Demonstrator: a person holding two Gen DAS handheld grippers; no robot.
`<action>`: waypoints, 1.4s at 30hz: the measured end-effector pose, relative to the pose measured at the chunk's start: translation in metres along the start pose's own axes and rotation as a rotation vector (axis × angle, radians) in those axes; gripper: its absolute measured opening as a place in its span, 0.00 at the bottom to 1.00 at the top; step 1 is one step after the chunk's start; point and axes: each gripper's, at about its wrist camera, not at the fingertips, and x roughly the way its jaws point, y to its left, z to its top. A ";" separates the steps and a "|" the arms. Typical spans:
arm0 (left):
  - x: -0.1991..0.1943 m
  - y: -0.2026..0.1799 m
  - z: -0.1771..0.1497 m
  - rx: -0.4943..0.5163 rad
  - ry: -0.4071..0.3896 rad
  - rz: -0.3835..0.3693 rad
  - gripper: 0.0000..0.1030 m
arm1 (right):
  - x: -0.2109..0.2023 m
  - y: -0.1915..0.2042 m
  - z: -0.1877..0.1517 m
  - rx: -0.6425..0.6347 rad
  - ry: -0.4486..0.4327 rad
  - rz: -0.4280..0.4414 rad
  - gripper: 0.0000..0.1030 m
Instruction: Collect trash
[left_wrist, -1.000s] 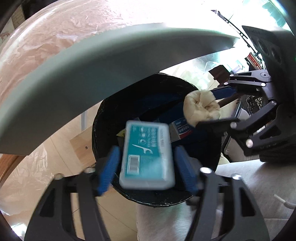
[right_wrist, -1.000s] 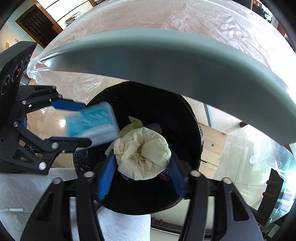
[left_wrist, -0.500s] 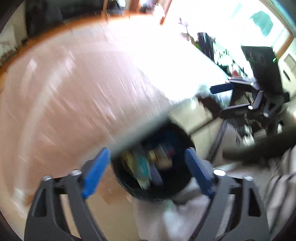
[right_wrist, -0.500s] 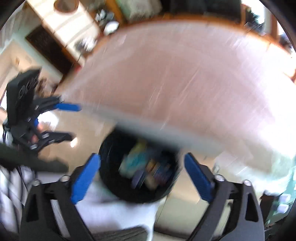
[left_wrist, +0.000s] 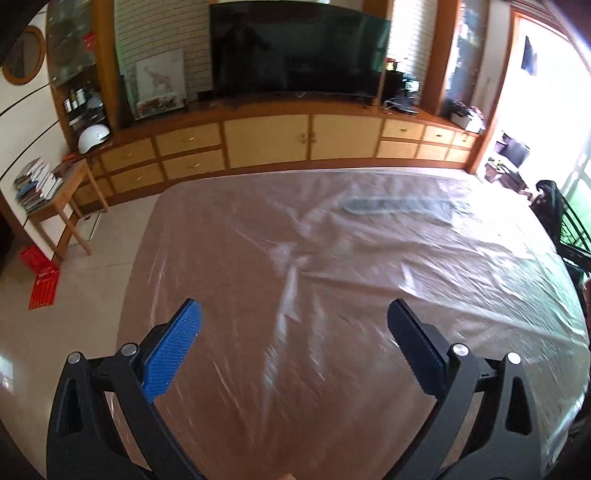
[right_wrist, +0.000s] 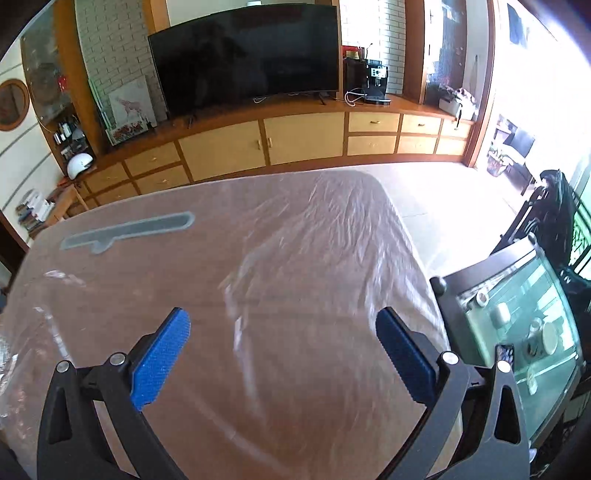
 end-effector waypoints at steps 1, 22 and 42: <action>0.008 0.006 0.004 -0.023 0.004 0.004 0.98 | 0.007 0.000 0.005 -0.012 0.005 -0.008 0.96; 0.072 0.028 0.027 -0.076 0.069 0.108 0.99 | 0.048 0.005 0.003 -0.022 0.058 -0.064 0.97; 0.073 0.031 0.032 -0.079 0.070 0.112 0.99 | 0.047 0.006 0.004 -0.021 0.059 -0.063 0.97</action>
